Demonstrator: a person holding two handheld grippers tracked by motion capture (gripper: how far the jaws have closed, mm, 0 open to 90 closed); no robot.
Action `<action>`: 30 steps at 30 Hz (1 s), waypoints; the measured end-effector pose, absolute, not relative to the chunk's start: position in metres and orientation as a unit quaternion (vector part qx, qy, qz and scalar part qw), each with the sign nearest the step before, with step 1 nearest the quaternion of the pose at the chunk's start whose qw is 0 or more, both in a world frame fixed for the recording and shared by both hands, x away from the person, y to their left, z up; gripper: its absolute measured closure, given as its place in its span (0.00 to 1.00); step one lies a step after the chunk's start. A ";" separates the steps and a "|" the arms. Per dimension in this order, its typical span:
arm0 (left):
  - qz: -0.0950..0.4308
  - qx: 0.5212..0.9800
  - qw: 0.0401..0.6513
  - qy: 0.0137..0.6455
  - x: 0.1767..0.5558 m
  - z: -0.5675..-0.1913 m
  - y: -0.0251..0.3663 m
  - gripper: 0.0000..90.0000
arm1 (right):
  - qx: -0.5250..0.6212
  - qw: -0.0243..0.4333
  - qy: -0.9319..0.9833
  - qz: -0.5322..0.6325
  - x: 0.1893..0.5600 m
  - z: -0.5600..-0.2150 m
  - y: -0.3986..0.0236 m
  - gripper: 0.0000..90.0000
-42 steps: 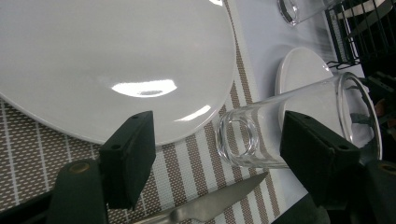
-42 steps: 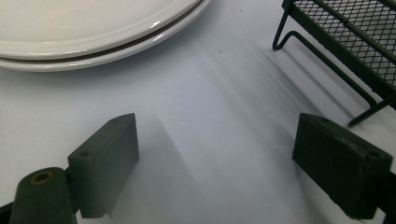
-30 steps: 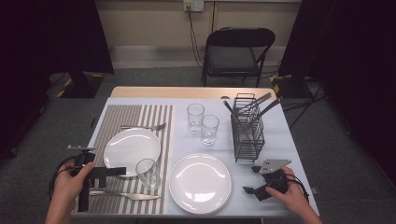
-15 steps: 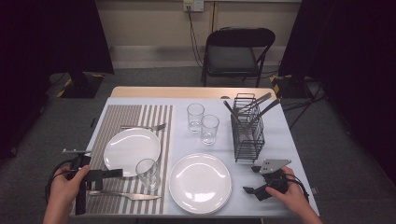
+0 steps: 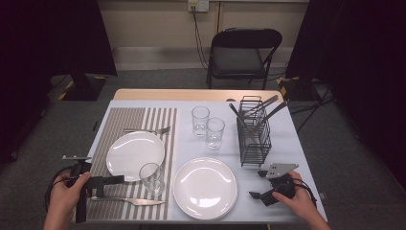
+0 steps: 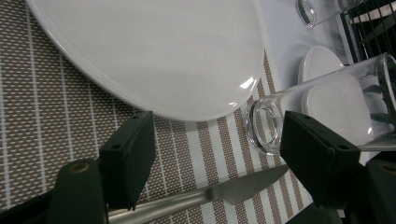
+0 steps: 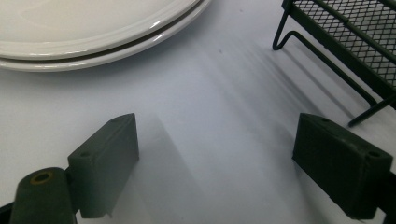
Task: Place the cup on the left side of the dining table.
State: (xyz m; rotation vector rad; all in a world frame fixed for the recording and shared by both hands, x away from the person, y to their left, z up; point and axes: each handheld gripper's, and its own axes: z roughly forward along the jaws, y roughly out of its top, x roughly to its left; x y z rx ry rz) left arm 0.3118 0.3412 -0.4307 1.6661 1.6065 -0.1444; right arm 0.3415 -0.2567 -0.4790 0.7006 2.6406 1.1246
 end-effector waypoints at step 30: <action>-0.022 0.681 0.390 0.619 0.304 -0.438 0.347 0.29 | 0.235 0.092 0.890 0.380 0.342 -0.479 -0.257 0.15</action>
